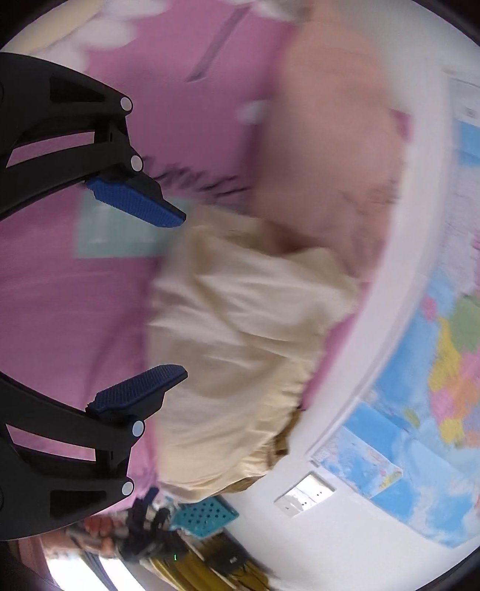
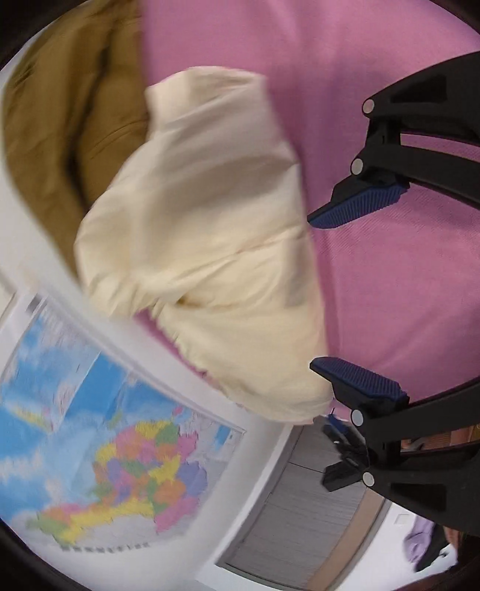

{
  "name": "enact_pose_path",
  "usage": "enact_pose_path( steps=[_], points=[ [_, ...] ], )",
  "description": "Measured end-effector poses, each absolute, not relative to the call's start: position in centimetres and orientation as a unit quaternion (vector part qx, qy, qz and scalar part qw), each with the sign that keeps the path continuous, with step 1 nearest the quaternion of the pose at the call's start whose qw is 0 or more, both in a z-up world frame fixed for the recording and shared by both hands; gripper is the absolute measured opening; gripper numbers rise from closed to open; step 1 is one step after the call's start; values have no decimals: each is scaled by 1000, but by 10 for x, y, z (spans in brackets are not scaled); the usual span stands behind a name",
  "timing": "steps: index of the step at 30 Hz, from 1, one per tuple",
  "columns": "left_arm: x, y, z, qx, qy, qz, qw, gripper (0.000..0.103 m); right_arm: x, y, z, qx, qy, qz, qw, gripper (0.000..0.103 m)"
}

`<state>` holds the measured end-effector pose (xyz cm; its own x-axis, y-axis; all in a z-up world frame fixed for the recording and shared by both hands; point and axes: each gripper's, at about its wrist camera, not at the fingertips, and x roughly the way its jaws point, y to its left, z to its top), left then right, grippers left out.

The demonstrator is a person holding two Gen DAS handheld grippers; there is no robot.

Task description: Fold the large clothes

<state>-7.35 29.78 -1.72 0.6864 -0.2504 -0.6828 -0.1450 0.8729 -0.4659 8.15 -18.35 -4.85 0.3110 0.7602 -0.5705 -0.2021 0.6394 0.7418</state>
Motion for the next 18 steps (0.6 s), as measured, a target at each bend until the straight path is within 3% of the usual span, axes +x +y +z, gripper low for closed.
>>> enact_pose_path(
  steps=[5, 10, 14, 15, 16, 17, 18],
  points=[
    [-47, 281, -56, -306, 427, -58, 849, 77, 95, -169, -72, 327, 496, 287, 751, 77],
    [-22, 275, -58, -335, 414, -83, 842, 81, 102, -157, -72, 346, 470, 260, 770, 90],
    [-3, 275, -63, -357, 411, -75, 835, 77, 108, -147, -74, 351, 449, 224, 790, 92],
    [-1, 275, -63, -362, 413, -72, 833, 69, 111, -143, -72, 342, 448, 217, 797, 84],
    [0, 275, -63, -366, 414, -73, 830, 62, 113, -140, -71, 335, 447, 207, 803, 66],
    [0, 276, -61, -368, 413, -74, 830, 43, 115, -140, -70, 339, 443, 214, 802, 54],
    [-1, 276, -59, -370, 411, -75, 830, 31, 115, -142, -69, 345, 440, 230, 797, 31]
  ],
)
